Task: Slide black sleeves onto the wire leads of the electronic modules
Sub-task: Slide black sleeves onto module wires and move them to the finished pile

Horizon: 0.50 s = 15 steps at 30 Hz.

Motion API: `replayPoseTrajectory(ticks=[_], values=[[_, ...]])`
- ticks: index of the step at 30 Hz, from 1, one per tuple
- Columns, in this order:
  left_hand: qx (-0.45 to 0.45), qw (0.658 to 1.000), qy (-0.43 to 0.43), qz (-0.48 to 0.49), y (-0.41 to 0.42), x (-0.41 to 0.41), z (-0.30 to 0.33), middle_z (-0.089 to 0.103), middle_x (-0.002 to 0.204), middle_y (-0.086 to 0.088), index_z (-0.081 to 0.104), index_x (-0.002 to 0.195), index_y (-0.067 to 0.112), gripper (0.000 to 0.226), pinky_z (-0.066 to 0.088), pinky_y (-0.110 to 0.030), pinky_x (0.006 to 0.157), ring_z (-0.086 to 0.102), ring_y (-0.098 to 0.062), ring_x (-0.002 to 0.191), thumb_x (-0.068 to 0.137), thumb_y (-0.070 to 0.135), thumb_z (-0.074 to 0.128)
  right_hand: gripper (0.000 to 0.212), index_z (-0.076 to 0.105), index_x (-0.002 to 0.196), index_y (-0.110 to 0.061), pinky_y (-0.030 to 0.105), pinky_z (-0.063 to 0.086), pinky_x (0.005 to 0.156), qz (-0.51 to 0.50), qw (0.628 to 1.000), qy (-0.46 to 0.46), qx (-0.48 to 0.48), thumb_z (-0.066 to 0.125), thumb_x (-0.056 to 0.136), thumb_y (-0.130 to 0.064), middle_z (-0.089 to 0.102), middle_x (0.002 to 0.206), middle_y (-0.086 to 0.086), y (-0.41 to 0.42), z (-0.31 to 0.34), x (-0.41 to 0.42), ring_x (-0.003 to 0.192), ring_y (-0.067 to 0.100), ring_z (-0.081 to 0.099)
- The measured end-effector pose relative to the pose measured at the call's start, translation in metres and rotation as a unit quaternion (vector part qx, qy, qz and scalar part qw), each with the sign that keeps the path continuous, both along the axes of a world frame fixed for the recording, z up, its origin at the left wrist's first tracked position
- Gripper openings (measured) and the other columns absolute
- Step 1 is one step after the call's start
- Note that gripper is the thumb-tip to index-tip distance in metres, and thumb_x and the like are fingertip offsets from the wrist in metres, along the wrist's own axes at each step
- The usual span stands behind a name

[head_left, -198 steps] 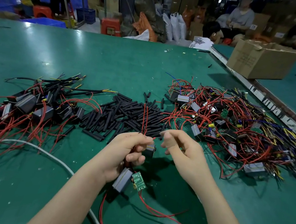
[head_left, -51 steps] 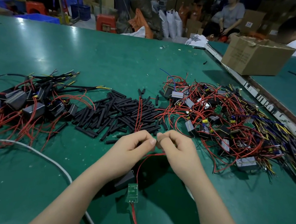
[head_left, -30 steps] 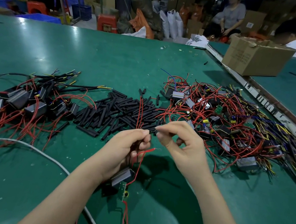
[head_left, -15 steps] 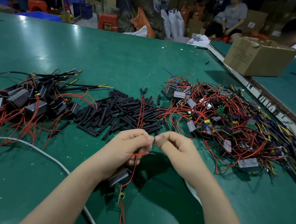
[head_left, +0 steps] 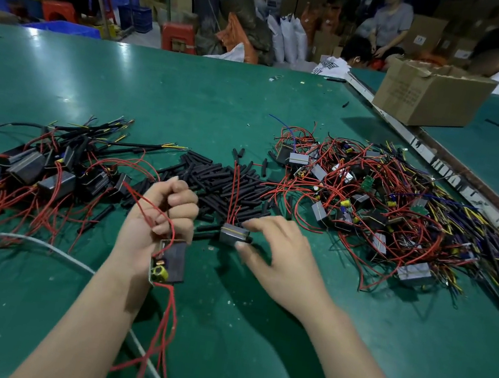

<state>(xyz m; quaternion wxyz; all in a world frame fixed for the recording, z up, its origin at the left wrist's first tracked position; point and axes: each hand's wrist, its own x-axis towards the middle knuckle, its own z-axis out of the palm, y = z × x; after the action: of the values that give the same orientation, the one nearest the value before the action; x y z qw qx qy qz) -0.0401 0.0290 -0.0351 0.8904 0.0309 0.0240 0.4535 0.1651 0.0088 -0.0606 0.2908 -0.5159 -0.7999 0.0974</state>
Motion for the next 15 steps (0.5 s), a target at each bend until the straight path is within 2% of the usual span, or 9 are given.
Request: replayPoseTrajectory(ticks=[3,4,7,10,15], values=[[-0.051,0.999,0.005,-0.003,0.006,-0.003,-0.002,0.031,0.060,0.004,0.055,0.063,-0.002,0.023,0.015,-0.011,0.031,0.012,-0.001,0.042,0.082,0.010,0.051,0.042,0.052,0.130,-0.027,0.036,0.037,0.092,-0.029,0.999,0.022,0.007,0.058,0.091,-0.043,0.055,0.122,-0.009,0.005,-0.005,-0.010,0.116,0.015,0.043],[-0.051,0.998,0.023,0.015,0.005,-0.002,-0.002,0.030,0.060,0.006,0.054,0.063,0.001,0.020,0.014,-0.009,0.030,0.014,-0.002,0.041,0.080,0.010,0.053,0.045,0.048,0.133,-0.029,0.035,0.034,0.091,-0.042,0.999,0.008,0.006,0.056,0.091,-0.046,0.055,0.123,-0.011,0.007,-0.007,-0.011,0.116,0.014,0.041],[-0.028,0.996,0.066,0.047,-0.001,0.007,-0.002,0.030,0.058,0.007,0.052,0.064,0.008,0.014,0.021,-0.017,0.024,0.013,-0.002,0.042,0.076,0.010,0.058,0.046,0.045,0.133,-0.034,0.033,0.028,0.086,-0.047,0.997,-0.069,0.001,0.055,0.091,-0.048,0.056,0.121,-0.016,0.015,-0.008,-0.015,0.117,0.014,0.039],[-0.013,0.992,0.103,0.071,-0.006,0.012,0.000,0.037,0.056,0.004,0.050,0.065,0.010,0.014,0.031,-0.016,0.027,0.015,-0.001,0.043,0.069,0.009,0.063,0.034,0.055,0.123,-0.031,0.031,0.025,0.077,-0.025,0.996,-0.067,0.045,0.061,0.090,-0.036,0.060,0.119,-0.015,0.013,-0.005,-0.019,0.112,0.016,0.044],[-0.008,0.983,0.155,0.101,-0.007,0.014,0.002,0.034,0.056,0.007,0.046,0.064,0.013,0.015,0.032,-0.014,0.028,0.012,-0.002,0.044,0.067,0.012,0.061,0.027,0.066,0.109,-0.024,0.033,0.033,0.075,-0.047,0.990,-0.005,0.133,0.071,0.082,-0.018,0.066,0.109,-0.011,0.007,0.003,-0.019,0.101,0.020,0.055]])
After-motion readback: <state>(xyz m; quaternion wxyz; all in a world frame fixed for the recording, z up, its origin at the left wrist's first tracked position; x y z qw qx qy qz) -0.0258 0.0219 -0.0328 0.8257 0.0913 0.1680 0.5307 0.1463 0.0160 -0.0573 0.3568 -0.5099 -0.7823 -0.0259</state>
